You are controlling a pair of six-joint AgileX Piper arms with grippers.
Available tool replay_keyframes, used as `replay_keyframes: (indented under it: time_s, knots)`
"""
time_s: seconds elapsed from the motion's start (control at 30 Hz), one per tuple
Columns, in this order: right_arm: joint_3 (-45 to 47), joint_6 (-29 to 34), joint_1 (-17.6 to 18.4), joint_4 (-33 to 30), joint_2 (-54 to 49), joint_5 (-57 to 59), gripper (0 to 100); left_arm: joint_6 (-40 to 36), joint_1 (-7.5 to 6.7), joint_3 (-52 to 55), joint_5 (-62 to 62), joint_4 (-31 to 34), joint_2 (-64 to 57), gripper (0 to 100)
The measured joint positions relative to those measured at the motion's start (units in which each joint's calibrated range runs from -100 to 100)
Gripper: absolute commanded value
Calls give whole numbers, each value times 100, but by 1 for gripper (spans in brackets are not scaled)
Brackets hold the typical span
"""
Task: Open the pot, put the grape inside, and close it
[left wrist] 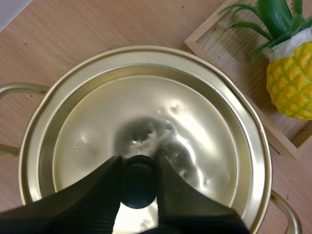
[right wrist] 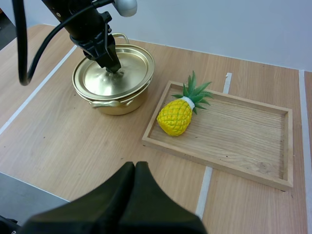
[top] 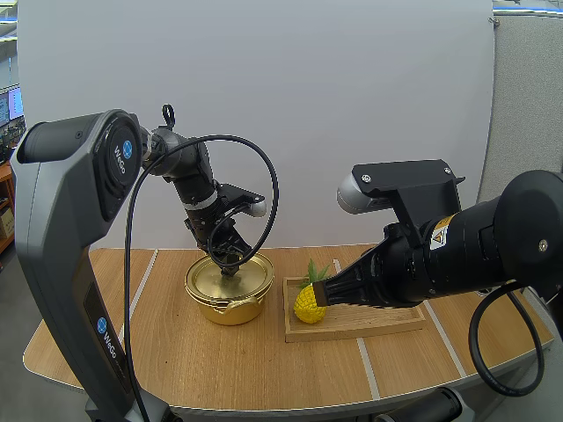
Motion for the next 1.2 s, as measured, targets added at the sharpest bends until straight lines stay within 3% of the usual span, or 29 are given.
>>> replay_keyframes:
  time_s: [0.17,0.3,0.4,0.43,0.47,0.9,1.2]
  knots:
    - [0,0,0,0,0,0,0,0,0,0,0,0,0,42]
    - [0,0,0,0,0,0,0,0,0,0,0,0,0,56]
    - [0,0,0,0,0,0,0,0,0,15,-54,0,0,82]
    - [0,0,0,0,0,0,0,0,0,14,-57,0,12,96]
    - [0,0,0,0,0,0,0,0,0,14,-91,0,12,100]
    - [0,0,0,0,0,0,0,0,0,14,-163,-10,52,100]
    - [0,0,0,0,0,0,0,0,0,-621,948,-10,-232,100]
